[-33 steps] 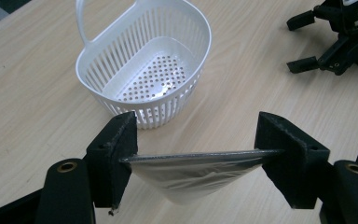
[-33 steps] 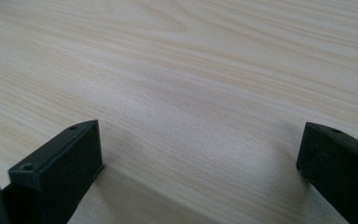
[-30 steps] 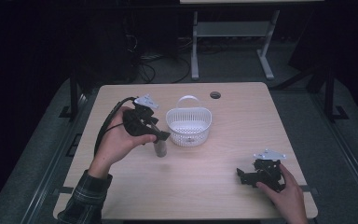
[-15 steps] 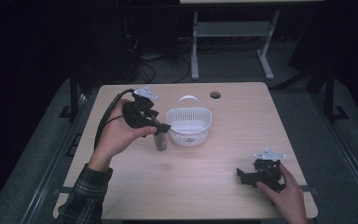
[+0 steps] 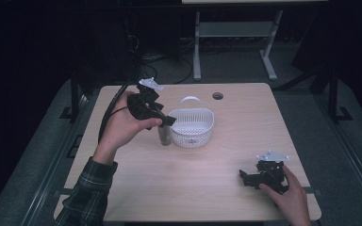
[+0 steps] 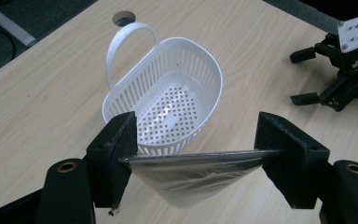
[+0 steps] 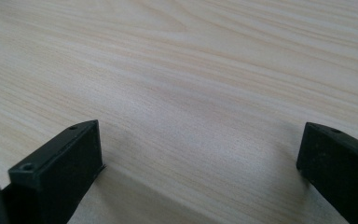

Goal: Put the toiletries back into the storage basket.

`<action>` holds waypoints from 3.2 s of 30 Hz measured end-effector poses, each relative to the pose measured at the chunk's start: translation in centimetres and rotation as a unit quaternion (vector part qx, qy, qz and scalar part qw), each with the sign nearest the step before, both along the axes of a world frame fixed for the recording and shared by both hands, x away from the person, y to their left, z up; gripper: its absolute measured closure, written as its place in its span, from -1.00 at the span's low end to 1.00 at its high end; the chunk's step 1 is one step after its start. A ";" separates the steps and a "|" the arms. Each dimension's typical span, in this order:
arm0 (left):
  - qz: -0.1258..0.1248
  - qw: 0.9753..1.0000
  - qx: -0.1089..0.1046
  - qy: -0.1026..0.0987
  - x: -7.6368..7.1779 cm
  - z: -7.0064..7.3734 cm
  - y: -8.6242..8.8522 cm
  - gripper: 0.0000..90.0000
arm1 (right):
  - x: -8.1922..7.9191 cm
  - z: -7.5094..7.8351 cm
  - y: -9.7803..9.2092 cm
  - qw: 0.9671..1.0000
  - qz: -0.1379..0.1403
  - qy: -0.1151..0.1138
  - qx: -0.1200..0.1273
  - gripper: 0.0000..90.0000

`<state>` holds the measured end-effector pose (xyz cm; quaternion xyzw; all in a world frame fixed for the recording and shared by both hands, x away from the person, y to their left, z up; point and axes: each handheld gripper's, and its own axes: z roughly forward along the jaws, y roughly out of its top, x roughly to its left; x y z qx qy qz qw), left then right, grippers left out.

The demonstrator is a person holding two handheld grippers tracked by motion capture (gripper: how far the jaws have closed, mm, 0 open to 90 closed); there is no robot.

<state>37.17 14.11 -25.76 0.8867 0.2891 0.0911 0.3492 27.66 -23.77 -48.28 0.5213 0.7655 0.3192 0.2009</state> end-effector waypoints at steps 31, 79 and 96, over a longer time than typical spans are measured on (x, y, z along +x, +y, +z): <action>-0.002 1.000 -0.017 -0.016 2.8 2.6 -1.9 -0.34 | 0.0 0.0 0.0 1.000 0.001 0.000 -0.001 -1.00; -0.011 1.000 0.000 -0.006 6.7 -4.6 -3.9 -0.34 | 0.0 0.0 0.0 1.000 0.000 0.000 0.000 -1.00; -0.016 1.000 0.013 0.002 6.9 -6.8 -4.4 -0.34 | 0.0 0.0 0.0 1.000 0.000 0.000 0.000 -1.00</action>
